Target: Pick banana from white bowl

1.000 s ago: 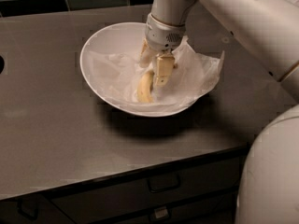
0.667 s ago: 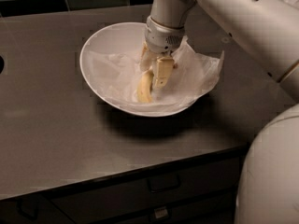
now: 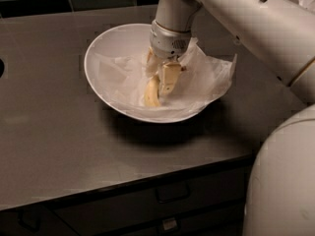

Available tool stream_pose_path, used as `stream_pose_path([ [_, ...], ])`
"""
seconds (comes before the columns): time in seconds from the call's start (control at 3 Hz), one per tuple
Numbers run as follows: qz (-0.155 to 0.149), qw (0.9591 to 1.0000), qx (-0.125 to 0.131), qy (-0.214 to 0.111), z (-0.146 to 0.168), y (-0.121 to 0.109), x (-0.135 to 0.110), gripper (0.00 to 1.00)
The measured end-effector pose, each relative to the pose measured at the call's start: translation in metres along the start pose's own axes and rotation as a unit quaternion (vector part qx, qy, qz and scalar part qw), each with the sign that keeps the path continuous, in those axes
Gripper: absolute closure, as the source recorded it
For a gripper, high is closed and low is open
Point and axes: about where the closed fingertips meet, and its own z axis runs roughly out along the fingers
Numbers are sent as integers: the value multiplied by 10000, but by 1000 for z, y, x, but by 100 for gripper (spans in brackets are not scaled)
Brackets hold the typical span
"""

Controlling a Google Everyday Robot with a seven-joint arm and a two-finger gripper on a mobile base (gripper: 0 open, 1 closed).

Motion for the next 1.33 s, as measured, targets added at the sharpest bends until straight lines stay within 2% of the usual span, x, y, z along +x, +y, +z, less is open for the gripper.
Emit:
stream_pose_path([
  [1.33, -105, 9999, -87, 33, 9, -2, -2, 45],
])
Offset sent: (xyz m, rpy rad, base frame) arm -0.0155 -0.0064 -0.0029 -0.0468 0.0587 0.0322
